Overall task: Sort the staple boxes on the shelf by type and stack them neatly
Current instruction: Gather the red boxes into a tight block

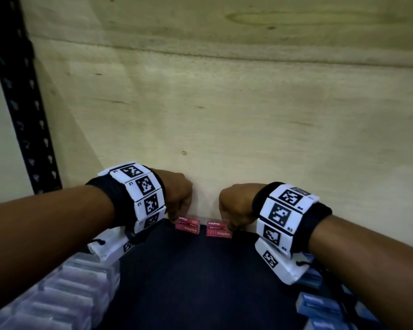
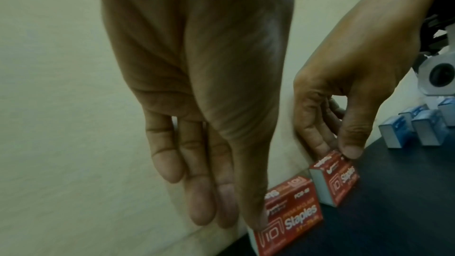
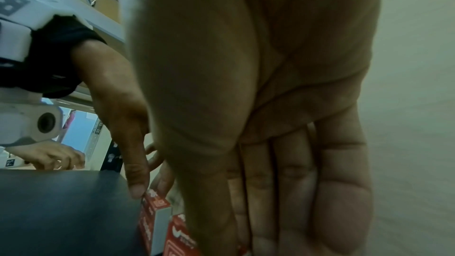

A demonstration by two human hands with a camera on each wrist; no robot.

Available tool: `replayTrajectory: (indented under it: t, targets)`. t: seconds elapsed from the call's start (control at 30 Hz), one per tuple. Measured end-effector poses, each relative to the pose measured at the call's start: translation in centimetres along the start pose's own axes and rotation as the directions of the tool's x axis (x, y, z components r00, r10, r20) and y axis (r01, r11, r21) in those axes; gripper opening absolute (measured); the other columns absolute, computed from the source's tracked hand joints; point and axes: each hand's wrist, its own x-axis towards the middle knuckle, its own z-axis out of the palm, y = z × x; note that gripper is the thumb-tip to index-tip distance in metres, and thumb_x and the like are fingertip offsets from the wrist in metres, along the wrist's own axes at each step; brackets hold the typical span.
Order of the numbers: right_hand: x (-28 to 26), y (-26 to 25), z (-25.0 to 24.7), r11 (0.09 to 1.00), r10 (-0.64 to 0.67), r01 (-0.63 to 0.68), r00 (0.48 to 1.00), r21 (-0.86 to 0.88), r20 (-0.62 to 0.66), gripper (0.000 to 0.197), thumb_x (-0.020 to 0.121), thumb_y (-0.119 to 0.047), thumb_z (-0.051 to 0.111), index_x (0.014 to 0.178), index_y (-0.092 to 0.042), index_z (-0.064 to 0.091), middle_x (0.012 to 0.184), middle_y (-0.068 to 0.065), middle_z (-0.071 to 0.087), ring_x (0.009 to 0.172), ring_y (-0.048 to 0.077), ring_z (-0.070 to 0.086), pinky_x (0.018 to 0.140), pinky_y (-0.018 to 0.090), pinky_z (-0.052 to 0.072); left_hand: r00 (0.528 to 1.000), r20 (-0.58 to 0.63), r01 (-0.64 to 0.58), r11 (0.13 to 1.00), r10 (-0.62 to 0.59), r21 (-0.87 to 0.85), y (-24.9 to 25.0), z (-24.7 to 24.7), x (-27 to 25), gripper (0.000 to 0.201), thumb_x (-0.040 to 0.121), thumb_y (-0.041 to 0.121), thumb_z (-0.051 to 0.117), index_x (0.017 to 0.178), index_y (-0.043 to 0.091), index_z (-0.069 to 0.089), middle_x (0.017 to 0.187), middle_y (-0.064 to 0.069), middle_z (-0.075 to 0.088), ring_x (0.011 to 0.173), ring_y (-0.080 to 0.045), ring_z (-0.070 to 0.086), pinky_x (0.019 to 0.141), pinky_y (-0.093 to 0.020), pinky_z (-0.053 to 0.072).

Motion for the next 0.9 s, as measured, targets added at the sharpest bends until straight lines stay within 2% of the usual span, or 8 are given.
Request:
replayTrajectory:
  t: [0.1,0.2,0.33,0.43,0.57,0.67,0.77,0.9]
  targets:
    - [-0.4,0.0,0.0,1.000,-0.002,0.002,1.000,-0.006,-0.007,0.026,0.089,-0.020,0.071,0.110,-0.005,0.072,0.113,0.010,0.072,0.083,0.017,0.058,0.072,0.030,0.047,1.000,-0.025,0.003,1.000,-0.003,0.012,0.5,-0.2,-0.6,0.027,0.086,0.000,0.068,0.112,0.005,0.073,0.102,-0.008,0.074,0.038,0.012,0.048,0.039,-0.001,0.034]
    - [-1.2,-0.1,0.1,1.000,-0.009,0.009,1.000,0.015,-0.004,0.028,0.088,-0.023,0.073,0.110,-0.006,0.073,0.112,0.009,0.072,0.081,0.016,0.057,0.072,0.030,0.047,1.000,-0.022,0.008,0.999,-0.008,0.033,1.0,-0.4,-1.6,0.026,0.086,0.003,0.071,0.112,0.008,0.074,0.109,-0.008,0.072,0.050,0.003,0.048,0.042,-0.003,0.036]
    - [-2.9,-0.7,0.3,0.999,-0.040,0.040,0.999,0.015,0.012,0.027,0.091,-0.022,0.070,0.110,-0.004,0.072,0.087,0.002,0.068,0.081,0.015,0.057,0.064,0.017,0.048,1.000,-0.013,-0.001,0.999,0.002,0.048,1.5,-0.3,-3.0,0.024,0.087,0.007,0.071,0.111,0.010,0.074,0.096,0.004,0.073,0.054,0.007,0.050,0.054,-0.006,0.040]
    - [-4.7,-1.4,0.2,0.998,-0.051,0.050,0.999,0.025,0.008,0.022,0.089,-0.024,0.071,0.105,-0.011,0.075,0.073,-0.006,0.061,0.075,0.012,0.058,0.069,0.025,0.050,1.000,0.019,-0.022,0.999,0.022,0.035,2.0,0.0,-4.4,0.019,0.087,0.009,0.071,0.106,0.010,0.076,0.066,0.015,0.062,0.047,0.011,0.053,0.048,-0.004,0.041]
    - [-7.0,-2.5,0.9,0.996,-0.078,0.077,0.996,0.050,0.032,0.019,0.088,-0.026,0.072,0.104,-0.016,0.075,0.080,-0.008,0.064,0.071,0.006,0.056,0.073,0.027,0.052,0.998,0.050,-0.036,0.999,0.035,0.007,2.4,1.3,-6.9,0.016,0.084,0.017,0.076,0.100,0.017,0.078,0.072,0.011,0.069,0.064,-0.001,0.061,0.065,-0.014,0.049]
    - [-8.5,-3.2,1.5,0.992,-0.102,0.098,0.993,0.077,0.053,0.019,0.088,-0.030,0.073,0.102,-0.018,0.075,0.096,-0.005,0.071,0.086,0.011,0.062,0.084,0.031,0.055,0.996,0.075,-0.037,0.999,0.039,-0.025,2.8,2.5,-8.5,0.017,0.083,0.020,0.077,0.100,0.019,0.077,0.080,0.011,0.071,0.067,-0.001,0.062,0.068,-0.017,0.048]
    - [-9.9,-3.8,2.0,0.990,-0.116,0.110,0.991,0.094,0.067,0.017,0.088,-0.031,0.072,0.101,-0.019,0.075,0.101,-0.005,0.072,0.093,0.013,0.065,0.086,0.031,0.055,0.996,0.080,-0.037,0.998,0.042,-0.055,3.1,3.7,-10.0,0.015,0.083,0.020,0.076,0.098,0.021,0.078,0.080,0.013,0.072,0.067,0.000,0.063,0.069,-0.017,0.049]
    - [-11.6,-4.3,3.0,0.984,-0.142,0.134,0.988,0.120,0.066,0.014,0.088,-0.029,0.071,0.097,-0.021,0.076,0.100,-0.007,0.075,0.094,0.012,0.067,0.088,0.032,0.056,0.997,0.062,-0.051,0.997,0.055,-0.065,3.5,4.8,-11.9,0.016,0.082,0.024,0.078,0.097,0.021,0.077,0.089,0.008,0.076,0.085,-0.010,0.070,0.075,-0.020,0.052]
